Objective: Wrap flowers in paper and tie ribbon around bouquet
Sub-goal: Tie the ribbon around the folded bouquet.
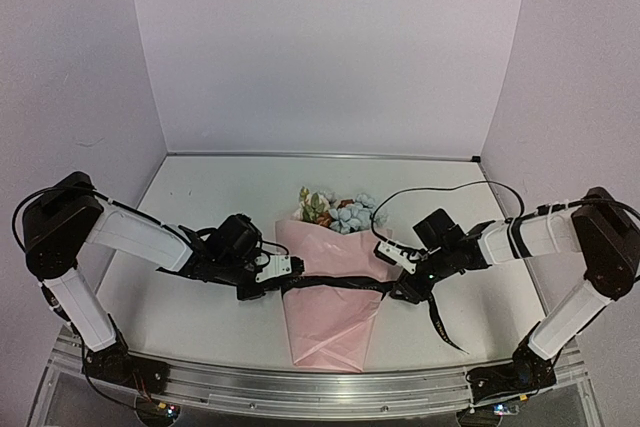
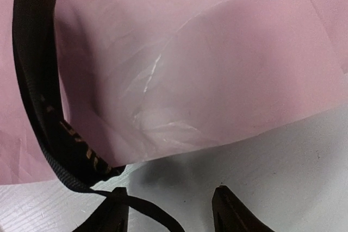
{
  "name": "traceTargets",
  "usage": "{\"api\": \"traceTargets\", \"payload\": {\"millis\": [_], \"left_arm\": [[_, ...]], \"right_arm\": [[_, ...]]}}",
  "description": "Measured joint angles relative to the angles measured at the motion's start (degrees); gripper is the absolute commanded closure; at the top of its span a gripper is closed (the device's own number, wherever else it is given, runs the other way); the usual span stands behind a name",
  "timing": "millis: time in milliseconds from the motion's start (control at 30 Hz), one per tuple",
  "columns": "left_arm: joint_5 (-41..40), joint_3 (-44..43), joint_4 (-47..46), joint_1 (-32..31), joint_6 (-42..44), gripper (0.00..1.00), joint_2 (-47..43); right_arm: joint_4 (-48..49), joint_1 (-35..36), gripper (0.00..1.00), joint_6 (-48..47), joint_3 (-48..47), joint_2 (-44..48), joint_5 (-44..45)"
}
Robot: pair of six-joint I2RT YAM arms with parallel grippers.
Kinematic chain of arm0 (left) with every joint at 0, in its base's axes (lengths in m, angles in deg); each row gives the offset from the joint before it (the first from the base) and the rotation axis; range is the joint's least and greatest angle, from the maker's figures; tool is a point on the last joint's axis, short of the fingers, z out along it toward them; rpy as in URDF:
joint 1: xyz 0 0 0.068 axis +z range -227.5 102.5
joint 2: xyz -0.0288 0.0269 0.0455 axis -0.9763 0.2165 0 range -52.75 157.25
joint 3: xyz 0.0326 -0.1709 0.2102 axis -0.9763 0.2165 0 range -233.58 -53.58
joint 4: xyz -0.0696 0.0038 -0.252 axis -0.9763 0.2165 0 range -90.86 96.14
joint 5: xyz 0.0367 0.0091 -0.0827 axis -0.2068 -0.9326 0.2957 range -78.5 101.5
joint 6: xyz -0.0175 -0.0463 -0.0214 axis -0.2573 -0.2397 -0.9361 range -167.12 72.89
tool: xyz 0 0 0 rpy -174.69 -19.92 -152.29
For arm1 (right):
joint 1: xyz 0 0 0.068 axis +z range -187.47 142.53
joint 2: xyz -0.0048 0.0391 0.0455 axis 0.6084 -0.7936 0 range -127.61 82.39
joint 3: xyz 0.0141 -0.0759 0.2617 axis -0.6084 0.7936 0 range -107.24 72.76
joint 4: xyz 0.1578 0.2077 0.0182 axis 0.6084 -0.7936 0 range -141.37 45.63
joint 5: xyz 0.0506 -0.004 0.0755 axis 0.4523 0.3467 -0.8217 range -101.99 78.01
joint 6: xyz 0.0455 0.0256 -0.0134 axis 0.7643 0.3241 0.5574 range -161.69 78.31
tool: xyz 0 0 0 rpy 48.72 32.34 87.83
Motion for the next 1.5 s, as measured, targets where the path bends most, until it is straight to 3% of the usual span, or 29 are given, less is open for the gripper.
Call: {"api": "traceTargets", "payload": {"millis": [133,167,267,467,600,800,1033,1300,1500], "left_arm": [[0.0,-0.1,0.5,0.0,0.0,0.9,0.0],[0.0,-0.1,0.6,0.0,-0.1,0.92,0.0],[-0.1,-0.2,1.0,0.0,-0.4,0.99,0.0],[-2.3,-0.7,3.6,0.0,-2.9,1.0,-0.5],[-7.4,-0.7,4.1,0.0,-6.0,1.0,-1.4],[-14.8,-0.7,4.2,0.0,-15.4,1.0,-1.6],[-26.1,2.7,4.1,0.6,-27.9,1.0,-5.6],[-29.0,6.6,5.6,15.7,-41.0,1.0,-24.0],[-24.9,8.2,6.3,26.4,-46.7,1.0,-31.3]], "right_arm": [[1.1,0.0,0.99,0.9,0.1,0.0,0.8],[1.4,0.0,1.0,1.2,0.2,0.0,0.9],[1.7,0.1,1.0,2.6,0.8,0.0,1.3],[-0.1,0.2,1.0,6.9,1.9,1.5,2.7],[-7.3,0.2,1.0,12.4,-1.1,2.2,5.0],[-18.2,0.3,1.0,24.9,-8.8,2.1,12.4],[-23.6,-1.7,1.0,38.9,-8.2,1.5,20.0],[-23.8,-10.1,1.0,52.2,-2.8,6.6,20.7],[-21.0,-15.7,1.0,57.6,-1.5,10.7,15.8]]}}
